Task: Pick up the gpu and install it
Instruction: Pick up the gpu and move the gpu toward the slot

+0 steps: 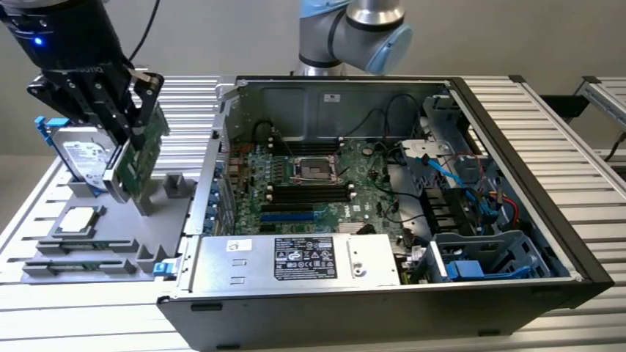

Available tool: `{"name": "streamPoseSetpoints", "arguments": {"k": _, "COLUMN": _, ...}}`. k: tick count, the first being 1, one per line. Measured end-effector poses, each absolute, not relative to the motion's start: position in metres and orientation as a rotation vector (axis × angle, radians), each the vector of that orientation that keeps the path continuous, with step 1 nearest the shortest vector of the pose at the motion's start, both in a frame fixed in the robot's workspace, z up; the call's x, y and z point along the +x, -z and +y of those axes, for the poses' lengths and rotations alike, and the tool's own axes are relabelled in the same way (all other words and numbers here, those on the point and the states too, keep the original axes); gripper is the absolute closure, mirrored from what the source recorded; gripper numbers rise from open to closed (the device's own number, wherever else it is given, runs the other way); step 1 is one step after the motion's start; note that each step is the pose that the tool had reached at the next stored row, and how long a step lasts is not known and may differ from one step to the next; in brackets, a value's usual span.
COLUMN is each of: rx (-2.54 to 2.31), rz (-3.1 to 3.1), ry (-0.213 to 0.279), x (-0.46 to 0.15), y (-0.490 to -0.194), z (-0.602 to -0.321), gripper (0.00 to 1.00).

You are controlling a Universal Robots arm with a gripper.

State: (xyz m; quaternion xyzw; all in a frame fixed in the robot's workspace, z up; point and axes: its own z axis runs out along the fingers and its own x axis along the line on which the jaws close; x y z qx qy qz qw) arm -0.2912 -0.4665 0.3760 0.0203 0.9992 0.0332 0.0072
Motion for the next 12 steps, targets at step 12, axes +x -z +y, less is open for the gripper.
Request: {"name": "streamPoseSetpoints", "arguments": {"k": 12, "rx": 0.048, "rz": 3.142, "ry": -0.112, "x": -0.251, "y": -0.414, "z": -0.467, "gripper": 0.73}}
